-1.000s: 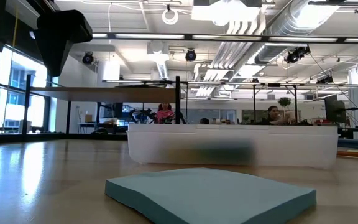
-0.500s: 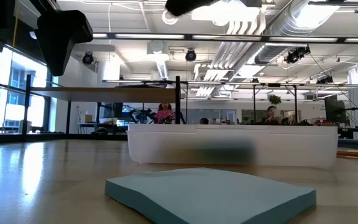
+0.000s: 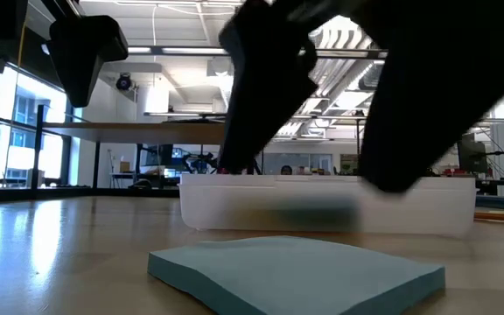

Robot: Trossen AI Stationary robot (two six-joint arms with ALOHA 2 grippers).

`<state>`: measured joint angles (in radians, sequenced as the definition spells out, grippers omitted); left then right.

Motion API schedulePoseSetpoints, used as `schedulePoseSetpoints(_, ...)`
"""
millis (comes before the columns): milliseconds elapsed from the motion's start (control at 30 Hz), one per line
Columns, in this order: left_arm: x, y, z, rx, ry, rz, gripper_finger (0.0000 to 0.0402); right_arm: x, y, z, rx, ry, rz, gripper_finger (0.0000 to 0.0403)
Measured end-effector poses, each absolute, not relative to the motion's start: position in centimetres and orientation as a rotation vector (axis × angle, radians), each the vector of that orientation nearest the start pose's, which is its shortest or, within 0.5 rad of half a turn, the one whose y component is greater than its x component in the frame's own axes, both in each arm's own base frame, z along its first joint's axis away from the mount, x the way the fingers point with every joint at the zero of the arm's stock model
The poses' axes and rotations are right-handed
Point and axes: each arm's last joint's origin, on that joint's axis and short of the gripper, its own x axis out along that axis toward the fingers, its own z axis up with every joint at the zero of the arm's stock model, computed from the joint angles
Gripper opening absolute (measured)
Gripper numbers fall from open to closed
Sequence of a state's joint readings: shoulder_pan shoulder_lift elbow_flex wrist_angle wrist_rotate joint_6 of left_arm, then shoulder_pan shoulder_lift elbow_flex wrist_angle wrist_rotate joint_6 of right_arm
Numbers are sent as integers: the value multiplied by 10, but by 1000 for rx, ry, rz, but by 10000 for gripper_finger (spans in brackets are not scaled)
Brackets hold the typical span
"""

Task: Pack school essentials
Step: Put the blue sticky notes into the supply box

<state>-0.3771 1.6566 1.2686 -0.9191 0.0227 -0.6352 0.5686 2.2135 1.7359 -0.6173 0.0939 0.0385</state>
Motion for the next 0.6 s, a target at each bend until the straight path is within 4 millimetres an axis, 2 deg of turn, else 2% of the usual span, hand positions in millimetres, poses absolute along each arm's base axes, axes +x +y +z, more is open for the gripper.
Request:
schedulePoseSetpoints(233, 295, -117, 236, -304, 1337, 84, 395, 403, 241, 155, -293, 1098, 417, 387)
schedulePoseSetpoints(600, 295, -117, 236, -300, 1333, 90, 395, 404, 240, 154, -368, 1082, 471, 387)
